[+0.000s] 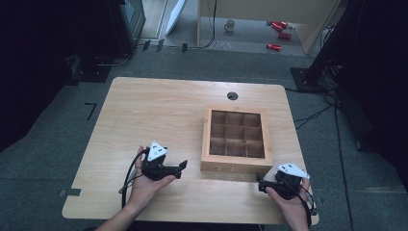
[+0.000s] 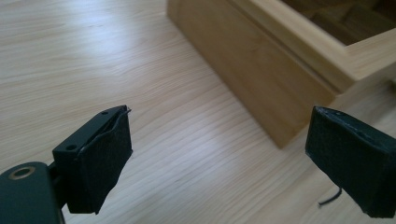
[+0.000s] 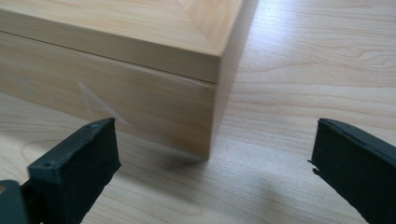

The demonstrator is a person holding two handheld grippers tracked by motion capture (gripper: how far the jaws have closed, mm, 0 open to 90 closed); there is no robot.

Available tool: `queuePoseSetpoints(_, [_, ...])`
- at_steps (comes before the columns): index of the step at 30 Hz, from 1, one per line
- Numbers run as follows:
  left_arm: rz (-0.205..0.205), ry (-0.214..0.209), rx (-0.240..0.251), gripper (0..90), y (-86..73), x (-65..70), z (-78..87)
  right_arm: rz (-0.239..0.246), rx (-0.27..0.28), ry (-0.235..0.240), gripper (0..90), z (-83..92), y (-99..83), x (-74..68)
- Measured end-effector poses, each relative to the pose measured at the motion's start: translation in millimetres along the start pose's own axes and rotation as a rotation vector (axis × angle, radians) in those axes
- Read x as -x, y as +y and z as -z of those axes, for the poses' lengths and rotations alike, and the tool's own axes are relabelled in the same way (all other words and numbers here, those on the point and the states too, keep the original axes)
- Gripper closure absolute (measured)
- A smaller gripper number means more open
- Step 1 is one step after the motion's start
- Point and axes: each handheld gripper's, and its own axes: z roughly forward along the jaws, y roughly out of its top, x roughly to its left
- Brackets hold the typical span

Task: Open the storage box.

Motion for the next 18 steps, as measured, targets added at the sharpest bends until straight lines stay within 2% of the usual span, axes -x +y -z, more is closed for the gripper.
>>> queuePoseSetpoints(1, [0.0,0.0,0.0,9.2,0.0,0.0,0.0,0.0,0.004,0.001,3.2,0.4,0.2,-0.9])
queuePoseSetpoints(6, [-0.049,-0.06,-0.009,14.5,2.7,20.5,-11.9,-0.002,0.01,0.013,4.7,1.8,0.9,-3.4])
queuePoseSetpoints(8, [-0.07,-0.072,-0.025,15.9,3.0,29.9,-20.0,-0.008,0.014,0.018,6.5,2.7,1.2,-4.2])
queuePoseSetpoints(9, [-0.07,-0.072,-0.025,16.4,3.0,29.9,-20.0,-0.008,0.014,0.018,6.5,2.7,1.2,-4.2])
queuePoseSetpoints(12, [-0.096,-0.085,-0.041,27.5,3.1,38.0,-27.6,-0.011,0.02,0.033,8.9,3.4,1.4,-4.1])
queuePoseSetpoints(18, [-0.104,-0.101,-0.039,42.5,2.5,41.5,-31.5,-0.022,0.035,0.044,13.6,5.4,1.7,-2.7])
